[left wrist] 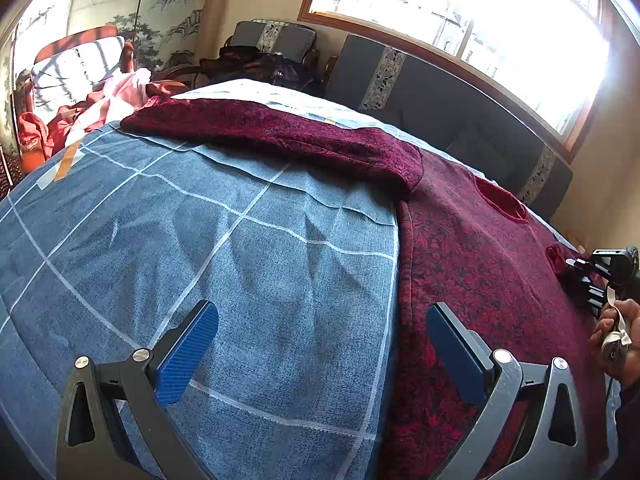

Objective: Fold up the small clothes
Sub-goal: 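Carry the sleeve across the sweater body with the right gripper and release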

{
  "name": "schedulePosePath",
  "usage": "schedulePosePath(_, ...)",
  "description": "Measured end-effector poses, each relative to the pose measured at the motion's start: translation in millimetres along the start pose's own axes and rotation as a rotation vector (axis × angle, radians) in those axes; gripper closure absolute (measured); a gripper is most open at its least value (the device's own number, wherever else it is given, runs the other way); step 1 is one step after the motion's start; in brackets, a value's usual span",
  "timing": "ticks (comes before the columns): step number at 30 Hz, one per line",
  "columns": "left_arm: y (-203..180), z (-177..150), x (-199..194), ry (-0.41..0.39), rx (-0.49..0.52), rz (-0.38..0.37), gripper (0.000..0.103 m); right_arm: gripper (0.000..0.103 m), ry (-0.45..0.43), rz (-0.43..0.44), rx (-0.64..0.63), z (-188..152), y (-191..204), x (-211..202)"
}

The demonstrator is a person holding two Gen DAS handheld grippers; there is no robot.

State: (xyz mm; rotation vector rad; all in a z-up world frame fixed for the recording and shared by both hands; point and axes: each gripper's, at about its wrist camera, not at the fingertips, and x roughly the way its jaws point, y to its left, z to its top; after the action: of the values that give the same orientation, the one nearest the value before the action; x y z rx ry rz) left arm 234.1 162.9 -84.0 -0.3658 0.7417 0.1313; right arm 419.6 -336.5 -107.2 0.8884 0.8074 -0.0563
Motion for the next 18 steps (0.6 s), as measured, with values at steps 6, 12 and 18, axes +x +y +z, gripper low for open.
schedulePosePath(6,1.9,0.2,0.9,0.006,-0.013,0.002,0.0,0.091,0.057,0.084,-0.158,-36.9,69.6,10.6)
schedulePosePath(12,3.2,0.1,0.3,0.002,-0.025,0.005,0.0,0.091,0.146,0.124,-0.239,-81.9,108.7,38.4)
schedulePosePath(18,0.7,-0.4,-1.4,-0.007,-0.012,0.009,0.0,0.091,0.203,0.16,-0.239,-112.9,111.9,50.9)
